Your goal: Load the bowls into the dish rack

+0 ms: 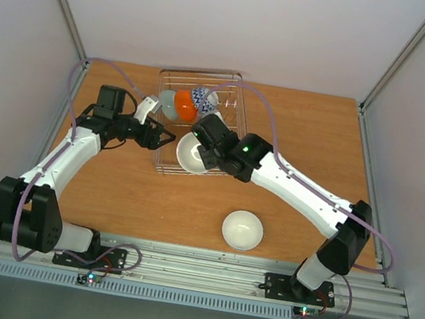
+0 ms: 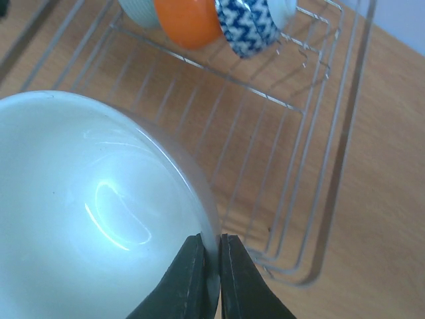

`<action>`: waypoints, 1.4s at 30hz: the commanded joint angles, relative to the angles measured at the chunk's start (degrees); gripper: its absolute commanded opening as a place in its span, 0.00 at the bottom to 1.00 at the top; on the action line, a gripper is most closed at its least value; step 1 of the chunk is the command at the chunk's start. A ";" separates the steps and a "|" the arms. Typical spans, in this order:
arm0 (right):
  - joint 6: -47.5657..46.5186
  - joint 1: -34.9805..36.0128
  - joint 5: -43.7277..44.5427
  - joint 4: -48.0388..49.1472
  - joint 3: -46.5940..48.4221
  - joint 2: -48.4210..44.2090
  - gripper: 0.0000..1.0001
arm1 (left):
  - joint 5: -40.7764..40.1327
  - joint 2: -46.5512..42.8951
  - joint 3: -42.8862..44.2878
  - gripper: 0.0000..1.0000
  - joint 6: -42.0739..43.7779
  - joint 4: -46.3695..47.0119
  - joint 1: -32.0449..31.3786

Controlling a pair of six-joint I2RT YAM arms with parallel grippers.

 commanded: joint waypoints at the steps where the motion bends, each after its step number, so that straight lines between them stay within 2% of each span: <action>1: -4.29 -0.49 -1.25 5.60 6.18 3.80 0.01 | 0.98 -0.84 1.11 0.75 0.96 0.27 -0.11; 7: -5.30 -0.78 -1.89 6.37 10.09 7.61 0.01 | 0.88 -0.86 1.14 0.75 1.04 0.24 -0.11; 18: -6.16 -2.58 -3.27 7.70 11.69 10.15 0.01 | 1.06 -0.64 1.01 0.75 1.32 0.10 -0.11; 23: -7.41 -2.73 -3.95 8.62 14.16 11.62 0.01 | 1.50 0.05 0.89 0.70 1.23 0.03 -0.11; 26: -7.78 -2.82 -4.35 8.93 15.10 12.09 0.01 | 1.76 0.44 0.98 0.60 1.14 0.12 -0.11; 29: -7.92 -2.82 -4.56 9.17 15.49 12.34 0.01 | 2.39 0.64 1.07 0.32 1.22 -0.10 -0.11; 30: -7.98 -2.82 -4.74 9.26 15.49 12.43 0.01 | 2.40 0.64 1.07 0.28 1.29 -0.08 -0.12; 40: -8.42 -2.82 -8.44 10.65 15.46 12.63 0.01 | 2.18 1.52 1.15 0.28 1.31 -0.13 -0.11; 42: -8.58 -2.84 -9.58 11.16 15.30 12.61 0.01 | 2.29 1.58 1.15 0.22 1.35 -0.24 -0.11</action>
